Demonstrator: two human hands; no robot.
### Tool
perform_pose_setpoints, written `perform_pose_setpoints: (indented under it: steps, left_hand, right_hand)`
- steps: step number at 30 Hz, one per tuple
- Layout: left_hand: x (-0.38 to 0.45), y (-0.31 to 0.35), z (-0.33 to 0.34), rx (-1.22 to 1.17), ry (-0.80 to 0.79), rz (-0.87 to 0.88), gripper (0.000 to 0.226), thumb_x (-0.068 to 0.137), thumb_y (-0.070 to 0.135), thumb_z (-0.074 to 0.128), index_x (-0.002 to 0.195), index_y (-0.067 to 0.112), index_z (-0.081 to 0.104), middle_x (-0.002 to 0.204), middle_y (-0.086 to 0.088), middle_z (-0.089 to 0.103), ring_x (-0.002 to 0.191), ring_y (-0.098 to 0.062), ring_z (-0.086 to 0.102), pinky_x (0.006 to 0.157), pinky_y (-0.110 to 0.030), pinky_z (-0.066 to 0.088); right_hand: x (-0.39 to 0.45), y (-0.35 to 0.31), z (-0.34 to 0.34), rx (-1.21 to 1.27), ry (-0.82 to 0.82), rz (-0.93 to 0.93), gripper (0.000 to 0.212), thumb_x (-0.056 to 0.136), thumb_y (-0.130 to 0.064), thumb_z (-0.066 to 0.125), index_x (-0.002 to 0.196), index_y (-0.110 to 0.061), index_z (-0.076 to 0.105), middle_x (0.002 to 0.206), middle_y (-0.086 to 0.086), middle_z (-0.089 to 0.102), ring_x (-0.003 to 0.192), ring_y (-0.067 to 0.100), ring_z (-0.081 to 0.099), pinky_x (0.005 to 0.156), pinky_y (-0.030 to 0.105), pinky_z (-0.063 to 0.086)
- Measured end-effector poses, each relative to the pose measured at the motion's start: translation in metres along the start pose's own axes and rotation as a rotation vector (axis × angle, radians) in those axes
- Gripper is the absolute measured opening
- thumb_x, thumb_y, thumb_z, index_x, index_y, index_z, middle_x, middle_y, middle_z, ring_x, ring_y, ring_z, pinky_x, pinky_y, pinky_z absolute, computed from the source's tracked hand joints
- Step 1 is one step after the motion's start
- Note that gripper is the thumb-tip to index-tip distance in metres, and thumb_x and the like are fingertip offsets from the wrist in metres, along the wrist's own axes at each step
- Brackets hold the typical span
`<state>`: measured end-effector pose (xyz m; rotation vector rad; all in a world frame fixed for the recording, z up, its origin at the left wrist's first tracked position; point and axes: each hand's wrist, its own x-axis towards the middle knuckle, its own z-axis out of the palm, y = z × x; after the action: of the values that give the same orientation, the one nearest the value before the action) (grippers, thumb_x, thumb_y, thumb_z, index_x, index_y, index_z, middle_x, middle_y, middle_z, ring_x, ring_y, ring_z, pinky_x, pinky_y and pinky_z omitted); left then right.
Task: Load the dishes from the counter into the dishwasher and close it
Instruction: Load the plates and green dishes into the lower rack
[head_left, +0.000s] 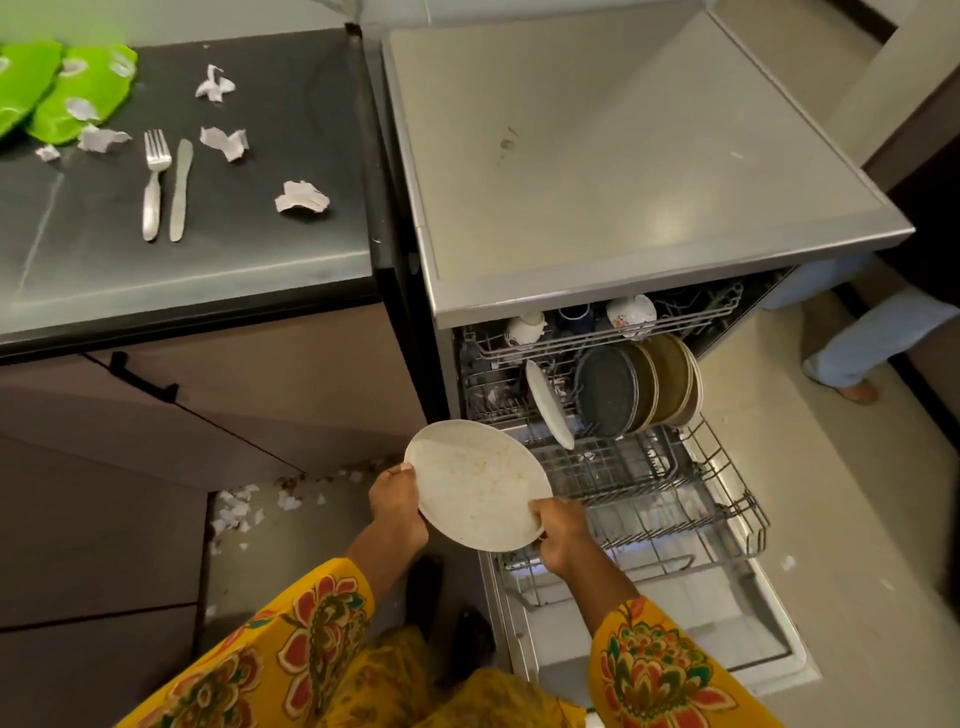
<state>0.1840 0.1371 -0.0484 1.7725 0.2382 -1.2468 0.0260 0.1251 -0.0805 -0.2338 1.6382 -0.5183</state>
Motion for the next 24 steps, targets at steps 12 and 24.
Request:
perform_pose_setpoints:
  steps: [12,24]
  left_hand:
    - [0.066,-0.008,0.065,0.066,-0.08,-0.073,0.008,0.098,0.011,0.047,0.1,0.008,0.054,0.105,-0.01,0.054,0.092,-0.028,0.054,0.076,-0.041,0.048]
    - [0.166,-0.017,0.129,0.19,-0.303,0.0,0.047,0.095,-0.008,0.039,0.139,0.007,0.038,0.14,-0.016,0.045,0.123,-0.033,0.047,0.093,-0.041,0.043]
  right_hand:
    - [0.061,0.005,0.012,0.429,-0.12,0.266,0.041,0.094,0.005,0.042,0.135,-0.002,0.042,0.09,0.015,0.054,0.076,0.03,0.053,0.041,0.034,0.052]
    - [0.19,0.01,0.035,0.708,-0.263,0.084,0.075,0.043,0.007,0.086,0.112,-0.002,0.057,0.072,0.016,0.072,0.059,0.029,0.07,0.046,0.035,0.056]
